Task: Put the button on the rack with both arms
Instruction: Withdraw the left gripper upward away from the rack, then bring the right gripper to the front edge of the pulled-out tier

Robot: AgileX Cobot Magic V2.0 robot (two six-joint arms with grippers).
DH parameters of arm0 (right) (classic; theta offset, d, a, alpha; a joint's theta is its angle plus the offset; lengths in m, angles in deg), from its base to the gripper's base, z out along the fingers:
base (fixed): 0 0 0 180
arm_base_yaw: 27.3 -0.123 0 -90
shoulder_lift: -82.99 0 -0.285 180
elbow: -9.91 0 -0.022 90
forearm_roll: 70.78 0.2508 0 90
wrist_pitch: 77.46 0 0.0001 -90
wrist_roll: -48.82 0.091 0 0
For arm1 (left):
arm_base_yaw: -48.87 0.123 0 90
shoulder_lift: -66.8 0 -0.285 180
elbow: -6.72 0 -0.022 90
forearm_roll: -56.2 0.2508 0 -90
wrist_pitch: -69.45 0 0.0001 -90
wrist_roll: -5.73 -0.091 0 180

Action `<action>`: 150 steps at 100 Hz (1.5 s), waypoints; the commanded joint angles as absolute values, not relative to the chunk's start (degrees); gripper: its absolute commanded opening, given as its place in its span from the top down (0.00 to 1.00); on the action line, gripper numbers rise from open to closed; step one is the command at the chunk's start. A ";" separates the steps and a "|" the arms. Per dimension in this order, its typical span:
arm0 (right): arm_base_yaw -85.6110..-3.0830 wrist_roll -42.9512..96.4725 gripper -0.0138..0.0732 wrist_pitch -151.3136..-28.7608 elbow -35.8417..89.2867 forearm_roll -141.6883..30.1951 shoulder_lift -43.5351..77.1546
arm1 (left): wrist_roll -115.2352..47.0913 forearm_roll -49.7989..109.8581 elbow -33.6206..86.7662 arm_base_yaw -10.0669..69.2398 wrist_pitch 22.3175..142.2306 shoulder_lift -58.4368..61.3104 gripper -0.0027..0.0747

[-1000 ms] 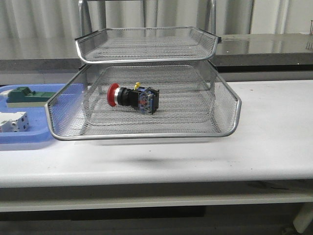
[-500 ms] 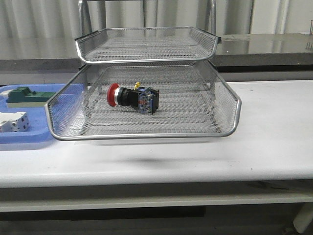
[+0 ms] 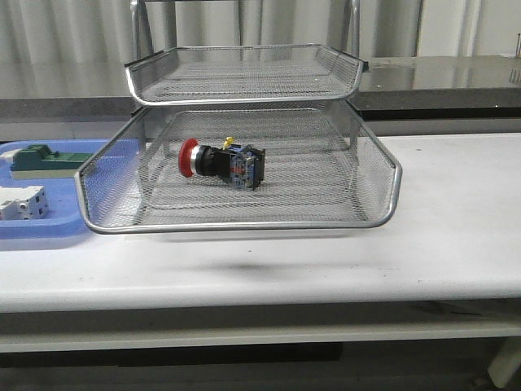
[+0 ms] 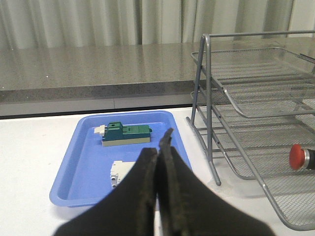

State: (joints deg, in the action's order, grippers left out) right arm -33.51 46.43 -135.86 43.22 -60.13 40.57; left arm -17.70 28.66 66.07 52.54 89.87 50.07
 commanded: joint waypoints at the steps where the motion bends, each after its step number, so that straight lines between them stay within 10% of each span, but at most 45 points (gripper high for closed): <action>1: -33.46 46.29 0.91 -129.63 41.32 -57.86 40.11 | -17.11 27.65 64.45 52.72 85.53 49.37 0.99; 52: -34.97 34.62 0.91 -125.55 41.32 -44.55 19.17 | -17.11 27.65 64.45 52.72 85.53 49.37 0.99; 150: -66.98 34.18 0.91 -105.40 30.23 -53.25 -16.27 | -17.11 27.65 64.45 52.72 85.53 49.37 0.99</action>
